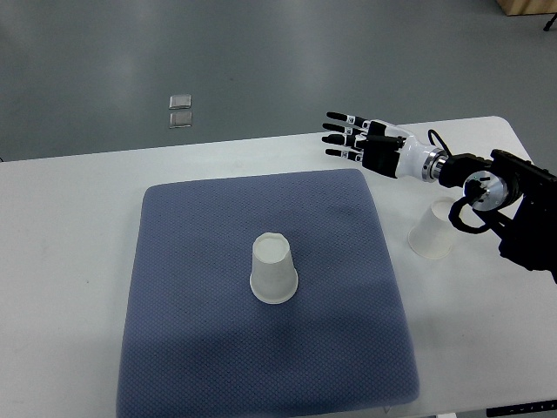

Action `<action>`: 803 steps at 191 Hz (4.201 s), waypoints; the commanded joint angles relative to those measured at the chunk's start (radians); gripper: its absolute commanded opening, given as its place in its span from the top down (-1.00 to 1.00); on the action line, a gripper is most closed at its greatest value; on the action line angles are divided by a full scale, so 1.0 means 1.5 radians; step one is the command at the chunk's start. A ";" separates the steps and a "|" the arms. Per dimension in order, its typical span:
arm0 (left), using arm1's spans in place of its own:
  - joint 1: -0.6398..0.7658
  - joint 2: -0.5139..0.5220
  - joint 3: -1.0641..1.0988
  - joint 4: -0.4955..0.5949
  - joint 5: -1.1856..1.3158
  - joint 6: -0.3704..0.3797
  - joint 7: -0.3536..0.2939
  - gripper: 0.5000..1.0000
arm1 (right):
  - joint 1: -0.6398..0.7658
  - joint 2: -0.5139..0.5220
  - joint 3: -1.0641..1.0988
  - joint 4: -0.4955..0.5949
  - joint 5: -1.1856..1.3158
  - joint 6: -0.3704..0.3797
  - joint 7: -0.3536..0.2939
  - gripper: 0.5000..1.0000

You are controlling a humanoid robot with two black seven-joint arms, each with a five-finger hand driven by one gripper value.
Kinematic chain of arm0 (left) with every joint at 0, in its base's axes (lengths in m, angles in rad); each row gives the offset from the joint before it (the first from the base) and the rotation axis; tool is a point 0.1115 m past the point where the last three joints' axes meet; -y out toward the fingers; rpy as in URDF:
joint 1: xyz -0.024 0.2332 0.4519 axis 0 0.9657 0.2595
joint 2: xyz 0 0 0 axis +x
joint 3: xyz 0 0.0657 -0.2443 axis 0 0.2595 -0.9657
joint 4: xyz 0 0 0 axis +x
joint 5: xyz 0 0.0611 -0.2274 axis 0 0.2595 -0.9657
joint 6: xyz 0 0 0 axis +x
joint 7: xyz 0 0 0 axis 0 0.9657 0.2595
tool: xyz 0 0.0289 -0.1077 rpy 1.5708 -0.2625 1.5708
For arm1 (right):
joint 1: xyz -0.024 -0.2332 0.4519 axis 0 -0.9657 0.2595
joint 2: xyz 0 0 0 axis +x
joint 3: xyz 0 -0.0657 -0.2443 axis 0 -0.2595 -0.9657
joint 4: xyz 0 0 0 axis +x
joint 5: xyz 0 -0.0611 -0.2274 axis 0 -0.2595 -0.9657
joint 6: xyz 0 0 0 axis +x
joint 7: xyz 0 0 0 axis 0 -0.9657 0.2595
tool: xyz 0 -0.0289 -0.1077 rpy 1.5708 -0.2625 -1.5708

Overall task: Stack paper cups
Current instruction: 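Move the right hand toward the white paper cup beside the pad, then close the right hand fingers around the white paper cup, then lift the cup with the right hand and carry it over the cup on the pad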

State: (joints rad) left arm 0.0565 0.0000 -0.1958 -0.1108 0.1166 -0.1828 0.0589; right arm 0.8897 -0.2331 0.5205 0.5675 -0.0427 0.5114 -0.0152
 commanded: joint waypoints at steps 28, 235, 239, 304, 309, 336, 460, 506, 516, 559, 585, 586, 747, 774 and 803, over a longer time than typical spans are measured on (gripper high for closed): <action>0.000 0.000 0.000 -0.002 0.000 -0.001 0.001 -1.00 | 0.003 0.001 0.000 0.000 -0.001 0.000 0.000 -0.73; -0.002 0.000 0.001 0.003 0.000 0.004 0.001 -1.00 | 0.046 -0.097 -0.011 0.004 -0.202 0.024 0.000 -0.73; -0.002 0.000 0.000 0.003 0.000 0.004 0.001 -1.00 | 0.044 -0.107 -0.008 0.007 -0.215 0.028 0.000 -0.73; -0.002 0.000 0.000 0.002 0.000 0.004 0.001 -1.00 | 0.015 -0.266 -0.011 0.234 -0.505 0.039 0.012 -0.73; -0.002 0.000 0.000 0.002 0.000 0.004 0.001 -1.00 | 0.014 -0.280 -0.011 0.254 -0.526 0.039 0.021 -0.73; -0.002 0.000 0.000 0.002 0.000 0.004 0.001 -1.00 | 0.013 -0.336 -0.013 0.317 -0.612 0.044 0.062 -0.73; -0.002 0.000 0.000 0.002 0.000 0.004 0.001 -1.00 | -0.053 -0.350 -0.090 0.348 -0.889 -0.100 0.125 -0.73; -0.002 0.000 0.000 0.002 0.000 0.004 0.001 -1.00 | -0.061 -0.349 -0.102 0.347 -0.899 -0.121 0.125 -0.71; -0.002 0.000 0.000 0.002 0.000 0.004 0.001 -1.00 | -0.064 -0.349 -0.103 0.346 -0.900 -0.133 0.125 -0.69; -0.002 0.000 0.000 0.002 0.000 0.004 0.001 -1.00 | -0.067 -0.349 -0.117 0.344 -0.908 -0.155 0.125 -0.46; -0.002 0.000 0.001 0.002 0.000 0.004 0.001 -1.00 | -0.067 -0.349 -0.118 0.344 -0.908 -0.154 0.125 -0.16; -0.002 0.000 0.001 0.002 0.000 0.004 0.001 -1.00 | -0.067 -0.349 -0.118 0.344 -0.908 -0.154 0.125 -0.15; -0.002 0.000 0.000 0.002 0.000 0.004 0.001 -1.00 | 0.006 -0.352 -0.077 0.369 -0.896 -0.055 0.172 0.24; -0.002 0.000 0.000 0.002 0.000 0.004 0.001 -1.00 | 0.034 -0.350 -0.024 0.425 -0.895 0.014 0.172 0.23; -0.002 0.000 0.001 0.002 0.000 0.004 0.001 -1.00 | 0.060 -0.325 0.006 0.486 -0.887 0.061 0.171 0.22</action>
State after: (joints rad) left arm 0.0537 0.0000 -0.1959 -0.1074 0.1166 -0.1764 0.0600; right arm 0.9544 -0.7489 0.5041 1.2394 -1.3780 0.5633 0.2424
